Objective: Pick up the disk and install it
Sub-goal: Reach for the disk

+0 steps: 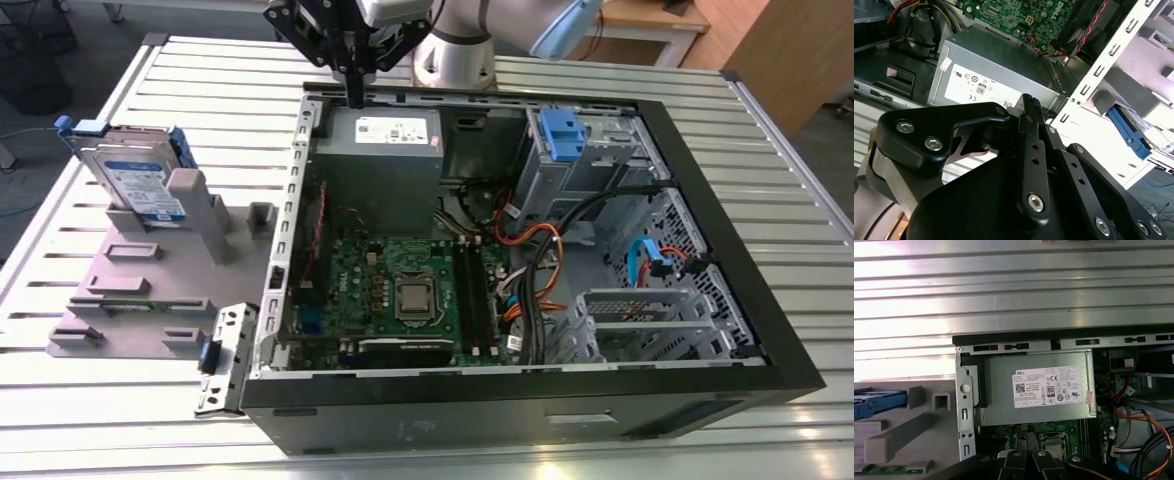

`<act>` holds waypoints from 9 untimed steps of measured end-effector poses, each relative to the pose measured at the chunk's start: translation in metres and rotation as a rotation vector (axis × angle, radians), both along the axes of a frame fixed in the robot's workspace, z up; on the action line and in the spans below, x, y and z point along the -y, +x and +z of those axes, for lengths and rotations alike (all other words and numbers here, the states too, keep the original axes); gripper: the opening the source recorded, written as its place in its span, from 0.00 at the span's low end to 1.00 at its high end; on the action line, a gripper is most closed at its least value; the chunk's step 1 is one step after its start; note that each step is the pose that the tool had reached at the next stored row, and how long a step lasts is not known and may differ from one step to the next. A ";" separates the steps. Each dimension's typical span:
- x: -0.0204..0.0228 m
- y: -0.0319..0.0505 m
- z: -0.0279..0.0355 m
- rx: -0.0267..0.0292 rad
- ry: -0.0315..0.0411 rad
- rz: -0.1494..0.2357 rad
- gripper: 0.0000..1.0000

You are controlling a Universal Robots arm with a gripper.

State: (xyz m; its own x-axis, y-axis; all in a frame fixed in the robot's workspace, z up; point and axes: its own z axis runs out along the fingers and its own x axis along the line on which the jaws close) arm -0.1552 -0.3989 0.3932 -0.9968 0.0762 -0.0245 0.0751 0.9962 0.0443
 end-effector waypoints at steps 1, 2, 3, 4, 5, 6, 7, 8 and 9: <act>0.0000 0.0000 0.0000 -0.0001 0.0000 0.000 0.11; 0.0000 0.0000 0.0000 0.0000 0.0000 0.000 0.11; 0.0000 -0.0001 0.0000 0.0000 0.0000 0.000 0.11; 0.0000 -0.0004 0.0000 0.0000 0.0000 0.000 0.11; 0.0000 -0.0008 0.0000 0.0000 0.0000 0.000 0.11; 0.0000 -0.0013 0.0000 0.0000 0.0000 0.000 0.11; 0.0000 -0.0022 0.0000 0.0000 -0.0001 0.000 0.11; 0.0000 -0.0031 0.0000 0.0001 0.0001 0.000 0.11; 0.0000 -0.0035 0.0000 0.0001 0.0001 0.000 0.11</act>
